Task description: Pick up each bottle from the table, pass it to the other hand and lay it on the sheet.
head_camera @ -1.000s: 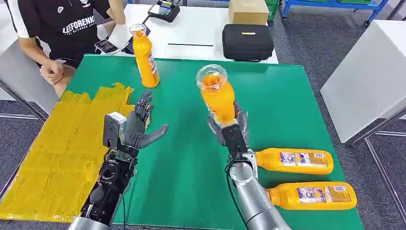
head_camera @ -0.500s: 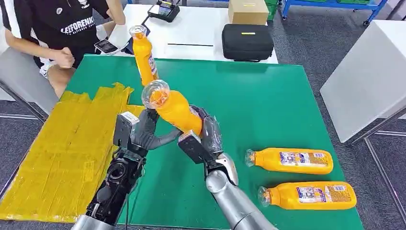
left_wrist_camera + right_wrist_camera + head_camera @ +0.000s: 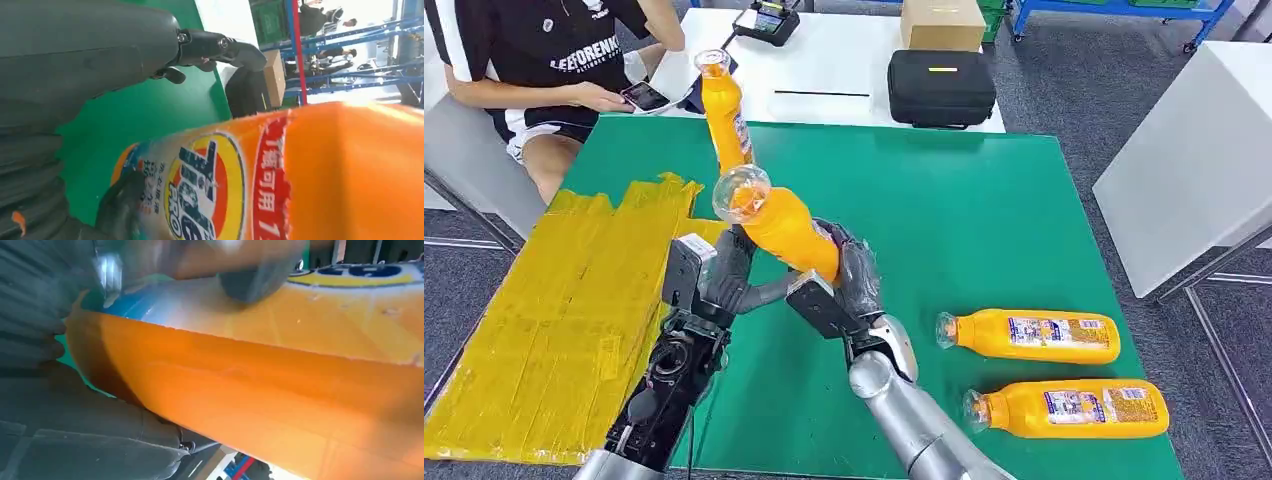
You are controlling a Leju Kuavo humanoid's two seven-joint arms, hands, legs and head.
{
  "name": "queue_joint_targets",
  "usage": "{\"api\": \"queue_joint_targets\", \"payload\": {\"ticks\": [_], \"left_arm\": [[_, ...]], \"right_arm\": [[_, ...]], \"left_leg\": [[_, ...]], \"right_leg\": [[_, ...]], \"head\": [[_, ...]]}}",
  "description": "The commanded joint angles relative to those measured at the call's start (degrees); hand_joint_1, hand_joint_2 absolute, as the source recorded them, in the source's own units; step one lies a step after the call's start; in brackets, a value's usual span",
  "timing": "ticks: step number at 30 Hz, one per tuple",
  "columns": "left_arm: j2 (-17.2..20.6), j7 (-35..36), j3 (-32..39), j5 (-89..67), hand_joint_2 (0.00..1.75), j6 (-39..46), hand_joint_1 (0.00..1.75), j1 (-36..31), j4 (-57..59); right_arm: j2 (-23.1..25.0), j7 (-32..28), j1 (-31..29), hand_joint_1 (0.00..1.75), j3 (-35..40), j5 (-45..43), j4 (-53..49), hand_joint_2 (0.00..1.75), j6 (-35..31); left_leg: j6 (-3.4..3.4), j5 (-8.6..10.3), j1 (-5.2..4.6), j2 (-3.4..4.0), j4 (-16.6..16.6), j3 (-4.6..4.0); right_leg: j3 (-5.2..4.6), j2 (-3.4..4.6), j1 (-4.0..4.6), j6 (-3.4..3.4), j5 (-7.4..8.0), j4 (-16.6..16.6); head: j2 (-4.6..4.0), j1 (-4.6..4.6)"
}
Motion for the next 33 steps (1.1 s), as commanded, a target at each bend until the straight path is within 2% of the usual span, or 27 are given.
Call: {"api": "queue_joint_targets", "payload": {"ticks": [1,10,26,32,33], "left_arm": [[0.54,0.49,-2.75,0.74,1.75,0.58,0.00,-2.72,0.60],[0.66,0.41,-2.16,1.25,1.75,1.07,0.00,-2.75,1.54],[0.55,0.56,-1.35,0.88,1.75,1.02,0.00,-2.54,2.04],[0.40,0.93,-1.08,0.81,1.75,0.97,0.00,-2.28,2.18],[0.39,0.94,-1.07,0.81,1.75,0.97,0.00,-2.25,2.11]], "right_arm": [[-0.74,-0.99,-0.12,1.75,2.36,-1.87,0.85,1.75,-1.70],[-2.74,-0.86,1.27,1.75,-2.14,-4.29,-5.55,1.75,-3.09],[-1.95,-0.15,-0.15,1.75,-2.71,-1.88,-2.39,1.75,-4.34],[-0.85,0.92,-0.93,1.75,-0.10,1.30,1.22,1.75,-4.46],[-0.79,1.11,-1.05,1.75,0.21,1.57,1.70,1.75,-4.15]], "left_leg": [[-0.15,-0.16,0.04,-0.04,0.04,0.32],[-0.09,-0.05,0.01,-0.07,-0.02,0.15],[-0.09,-0.07,0.02,0.04,-0.01,0.17],[-0.15,-0.16,0.01,0.11,0.00,0.35],[-0.10,-0.07,0.02,0.08,-0.02,0.17]], "right_leg": [[0.34,-0.17,0.06,-0.14,-0.19,0.05],[0.17,-0.15,0.02,-0.08,-0.08,-0.01],[0.16,-0.04,0.03,-0.08,-0.06,-0.02],[0.31,-0.01,0.03,-0.14,-0.14,0.03],[0.15,0.01,0.03,-0.09,-0.05,-0.01]], "head": [[0.00,0.02],[0.00,0.00],[0.00,0.02],[0.00,0.02],[0.00,0.00]]}}
